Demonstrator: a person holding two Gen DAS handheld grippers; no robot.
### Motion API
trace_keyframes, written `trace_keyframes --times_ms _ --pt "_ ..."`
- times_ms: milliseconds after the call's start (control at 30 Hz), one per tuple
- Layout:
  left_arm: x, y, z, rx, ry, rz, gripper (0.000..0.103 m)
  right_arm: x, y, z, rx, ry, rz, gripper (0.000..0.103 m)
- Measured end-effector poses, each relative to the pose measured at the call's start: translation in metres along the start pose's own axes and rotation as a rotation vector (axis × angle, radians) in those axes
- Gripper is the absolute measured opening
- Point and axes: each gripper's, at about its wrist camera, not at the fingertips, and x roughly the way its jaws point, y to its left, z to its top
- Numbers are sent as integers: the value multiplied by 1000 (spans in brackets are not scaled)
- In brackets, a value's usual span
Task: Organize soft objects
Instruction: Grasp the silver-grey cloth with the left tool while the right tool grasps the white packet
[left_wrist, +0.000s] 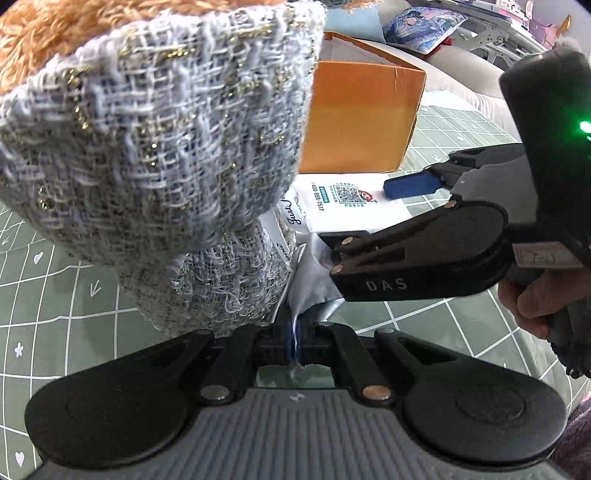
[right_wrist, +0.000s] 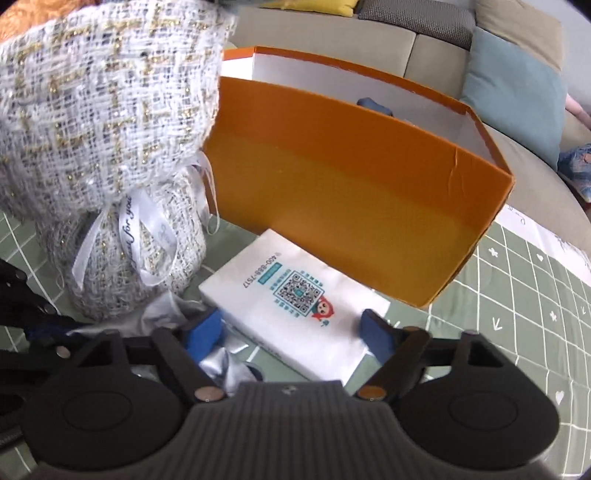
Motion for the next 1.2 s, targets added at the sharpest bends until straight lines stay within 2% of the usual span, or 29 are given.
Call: trace_keyframes --times_ms 33,100,133,200,300,367,567,733,867,933,1000,1100,1200 --pt "-1 0 0 0 -1 -2 2 -1 2 1 -14 0 5 66" --pt "-4 2 1 1 -2 -7 2 -5 9 1 -44 -1 11 47" --pt "-6 1 3 2 -2 -7 2 -6 13 1 -58 -1 14 42" --pt "-10 1 2 3 -1 -4 2 -9 17 1 -80 0 13 16" --pt "-15 3 -1 -7 13 -5 2 -14 21 1 -79 -1 12 0" --pt "-20 6 -3 -14 18 -3 2 -22 25 -2 -86 -4 -19 0" --pt "-37 15 -12 -55 28 11 2 -69 32 -12 8 38 -39 0" --pt "-48 20 -25 -73 48 -7 2 -108 56 -34 153 111 30 0" --pt "-54 20 -34 -72 64 -17 2 -115 72 -49 179 133 74 0" --pt "-60 23 -38 -70 68 -33 2 -119 72 -48 148 138 73 10" --pt "-63 24 -40 -61 72 -44 2 -123 66 -45 103 124 96 52" --pt "-64 20 -44 -43 84 -63 2 -127 57 -40 9 106 100 71" --pt "-60 18 -47 -41 95 -67 2 -112 40 -39 -25 142 126 87"
